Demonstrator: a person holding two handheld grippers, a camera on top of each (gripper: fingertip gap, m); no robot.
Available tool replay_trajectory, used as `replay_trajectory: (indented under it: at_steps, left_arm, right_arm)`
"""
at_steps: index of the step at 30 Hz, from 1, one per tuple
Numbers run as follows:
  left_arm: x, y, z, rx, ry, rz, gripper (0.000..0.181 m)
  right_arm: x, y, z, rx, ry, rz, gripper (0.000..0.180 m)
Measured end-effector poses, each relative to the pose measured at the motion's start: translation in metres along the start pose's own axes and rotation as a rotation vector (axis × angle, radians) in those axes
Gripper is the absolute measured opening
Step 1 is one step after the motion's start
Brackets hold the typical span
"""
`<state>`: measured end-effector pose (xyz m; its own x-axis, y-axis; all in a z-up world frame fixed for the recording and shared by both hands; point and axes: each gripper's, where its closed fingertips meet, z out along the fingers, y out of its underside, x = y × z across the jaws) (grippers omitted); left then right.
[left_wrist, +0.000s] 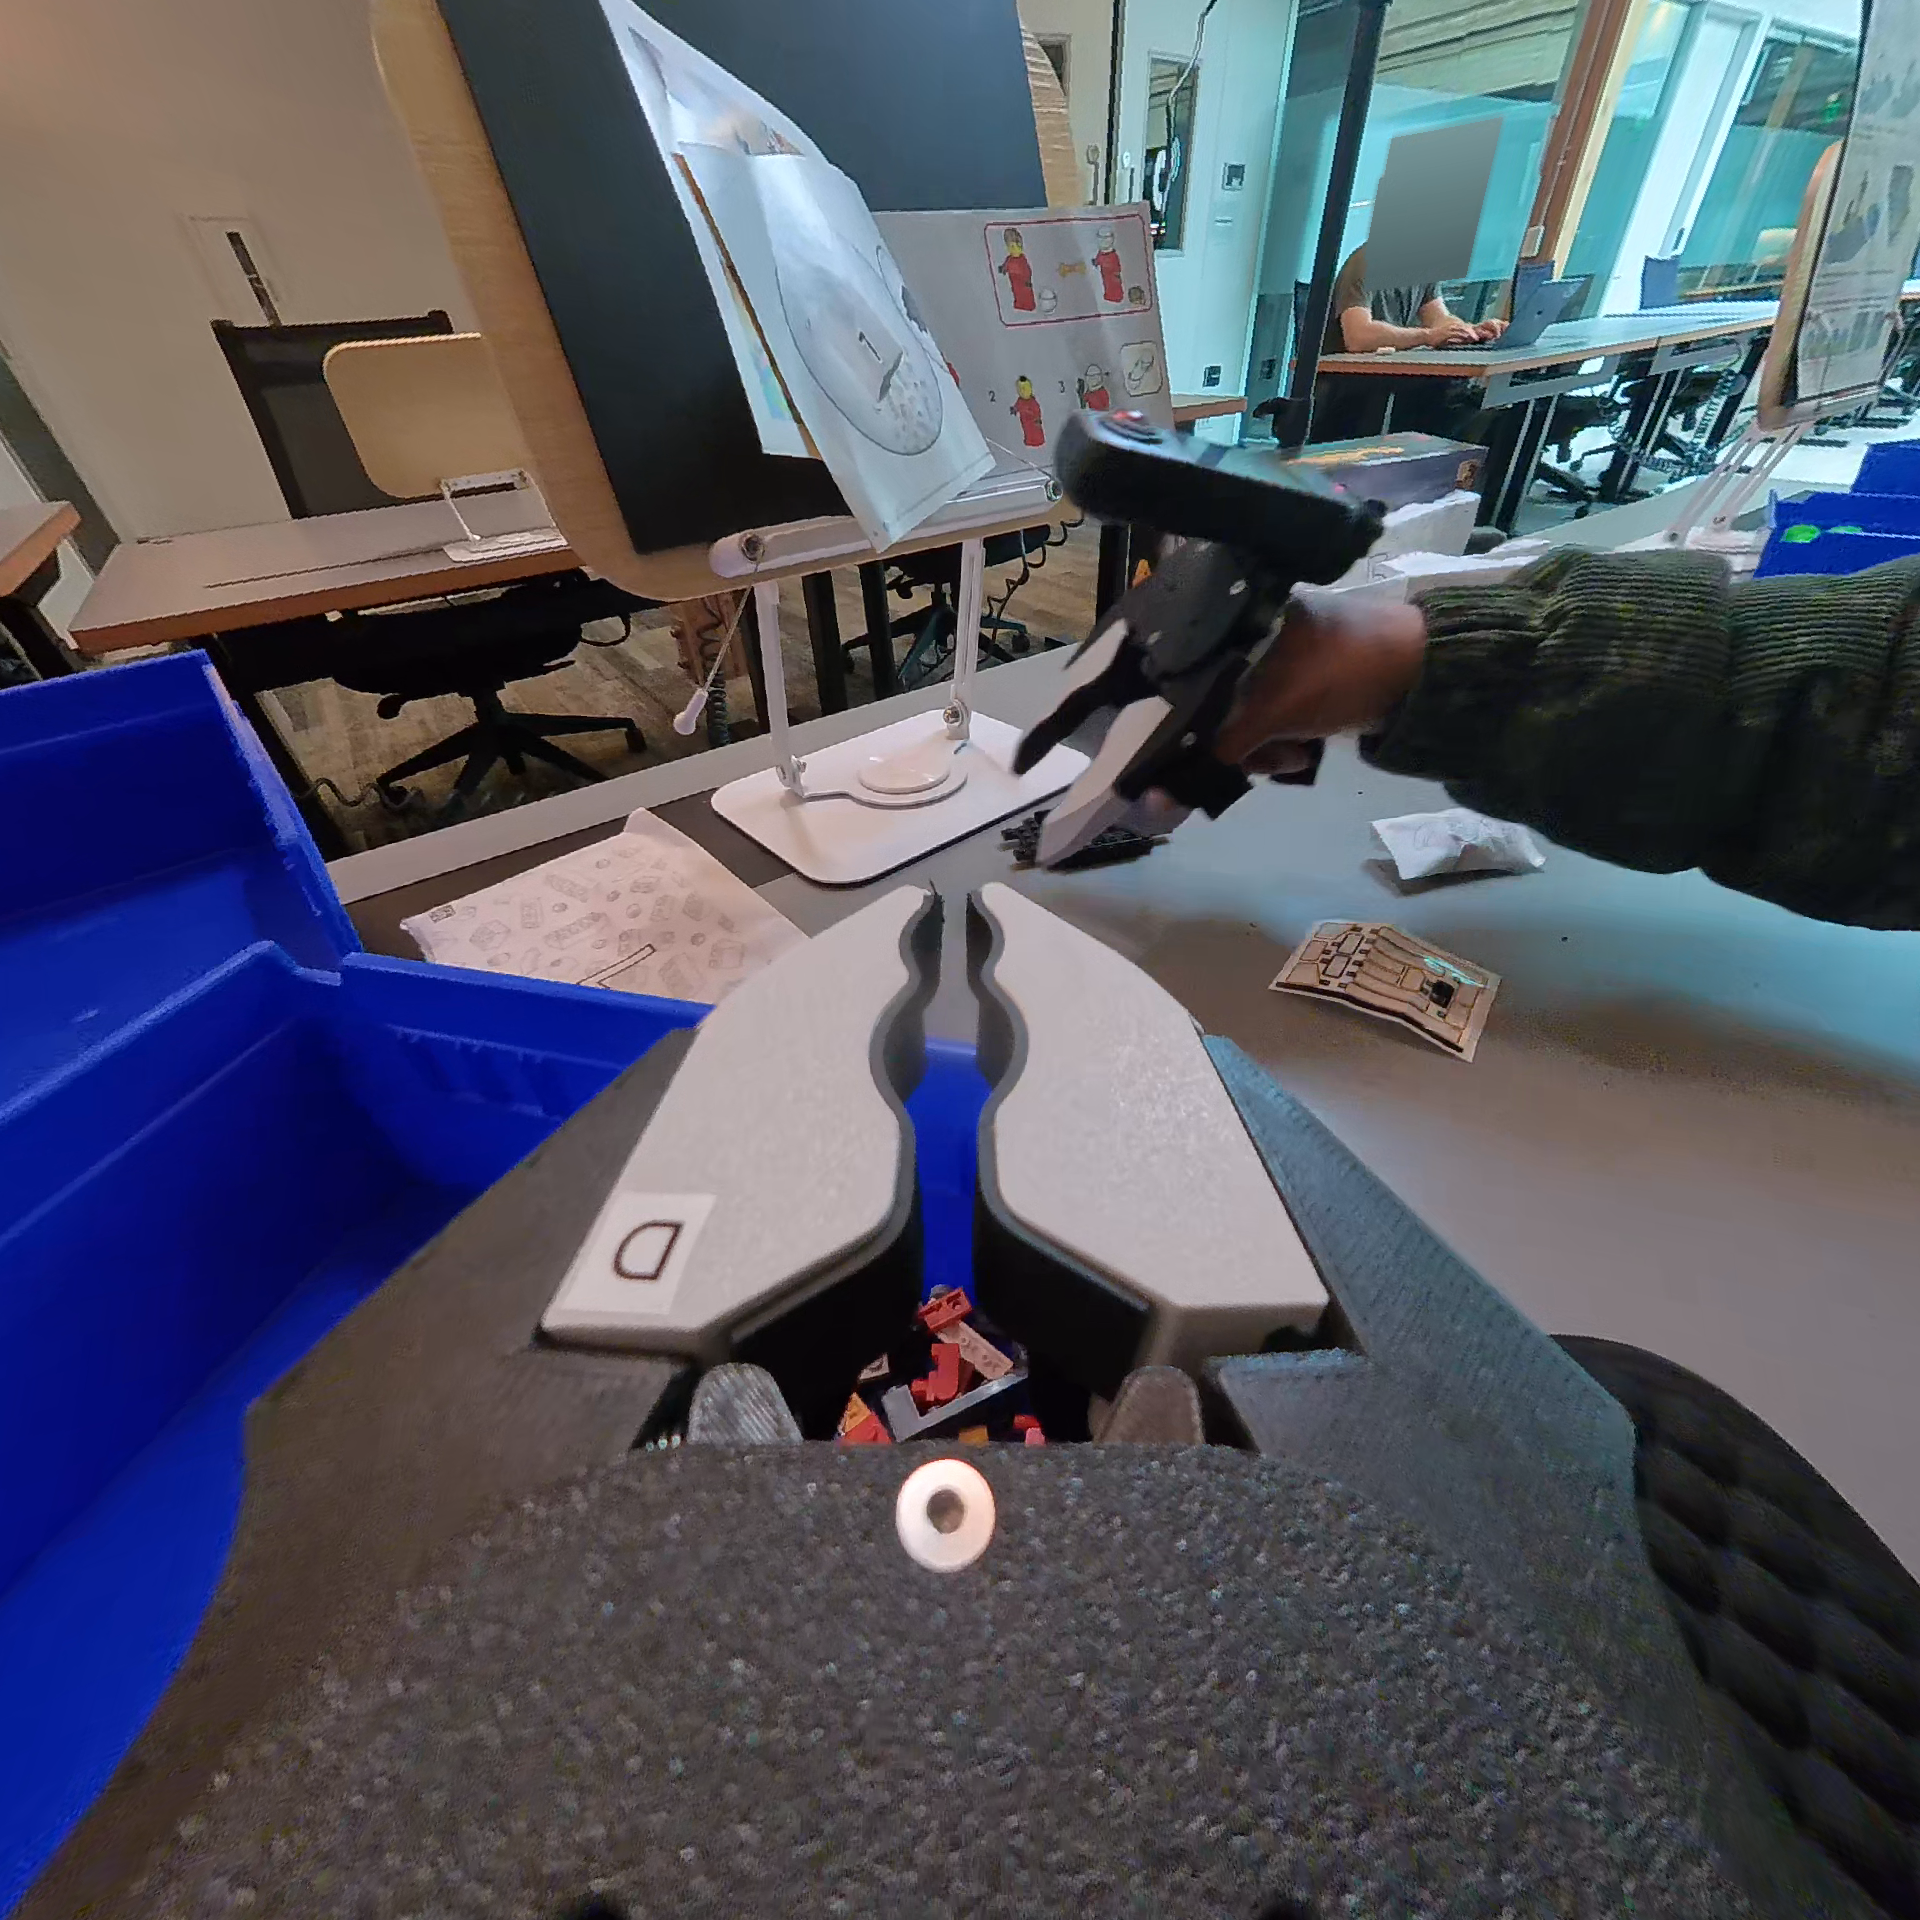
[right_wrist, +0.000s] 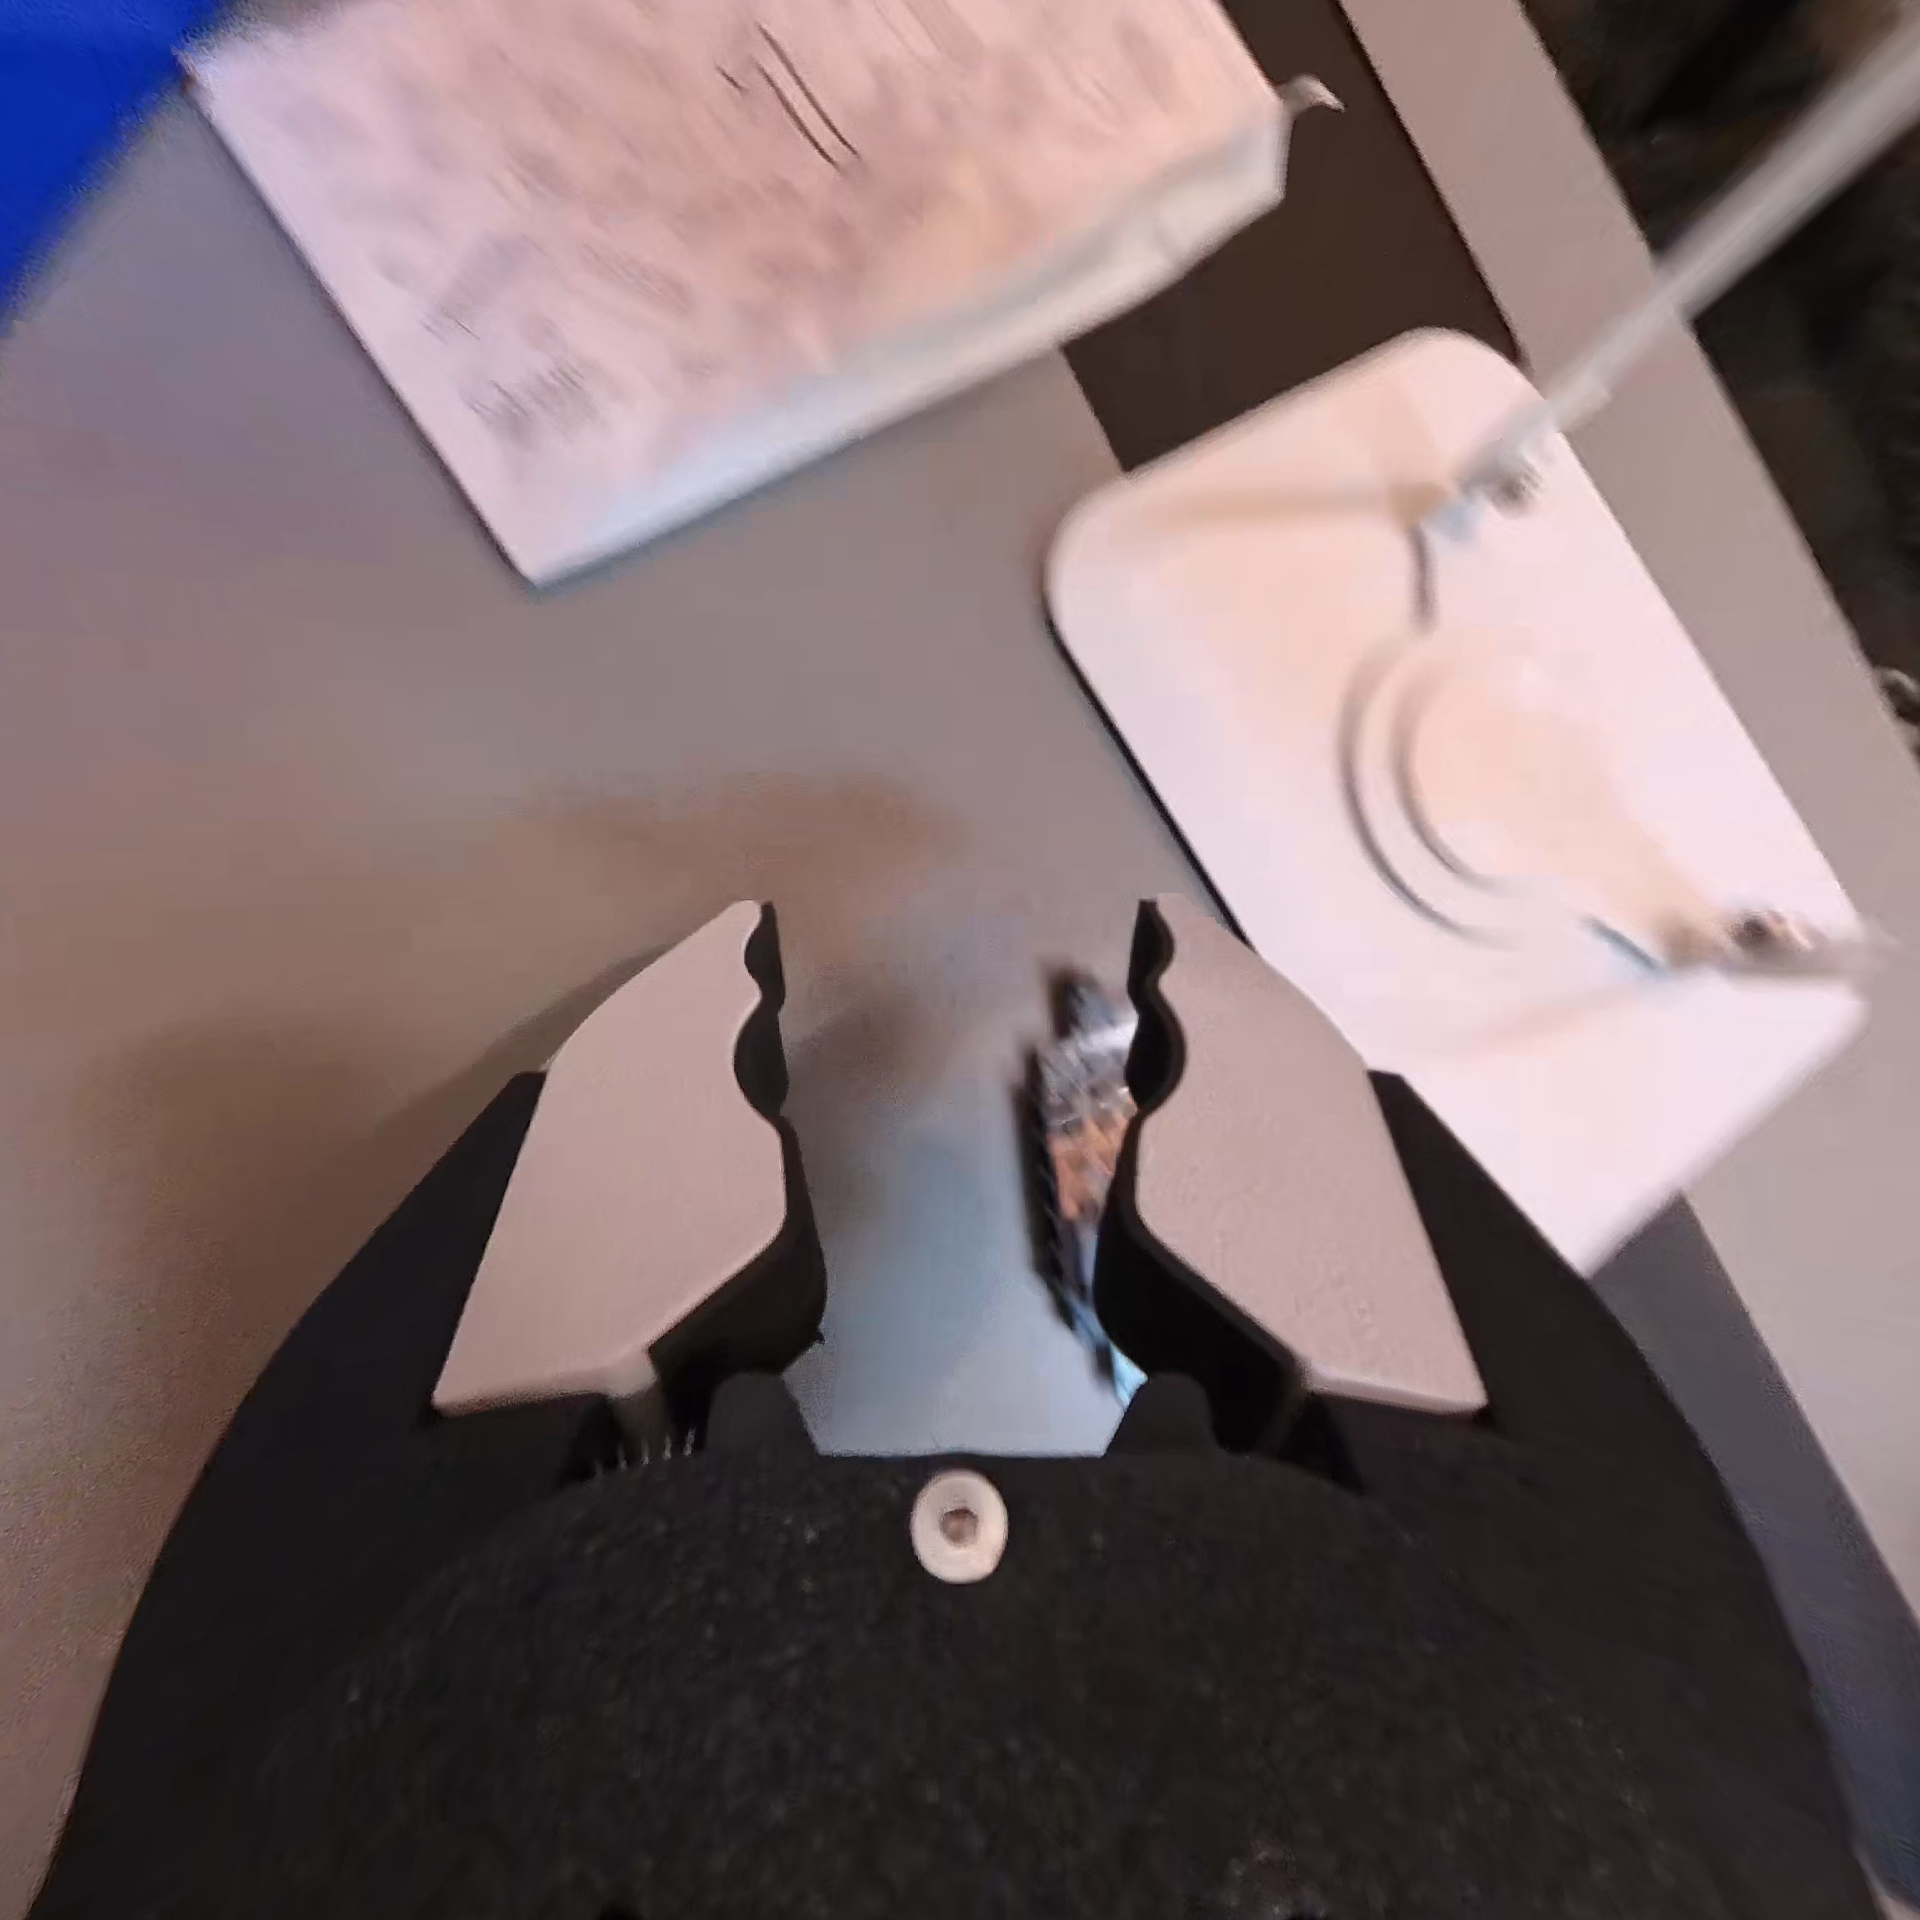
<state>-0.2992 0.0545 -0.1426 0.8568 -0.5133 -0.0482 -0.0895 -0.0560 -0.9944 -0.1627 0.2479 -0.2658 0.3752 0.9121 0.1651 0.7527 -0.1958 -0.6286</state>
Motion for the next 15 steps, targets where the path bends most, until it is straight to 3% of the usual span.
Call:
replay_trajectory:
  at_steps: [3, 8, 10, 15]
  left_arm:
    - [0.001, 0.001, 0.001, -0.003, 0.003, 0.002, 0.003]
    - [0.002, 0.001, 0.000, -0.004, 0.006, 0.003, 0.003]
    - [0.003, 0.001, 0.000, -0.003, 0.009, 0.002, 0.003]
    - [0.004, 0.000, 0.000, 0.002, 0.017, 0.001, 0.003]
  right_arm:
    - [-0.035, -0.030, 0.036, 0.019, -0.105, 0.013, 0.061]
    - [-0.054, -0.068, 0.082, 0.068, -0.202, 0.209, 0.050]
    - [-0.053, -0.068, 0.092, 0.049, -0.194, 0.260, 0.029]
    - [-0.051, -0.067, 0.087, 0.106, -0.187, 0.352, 0.011]
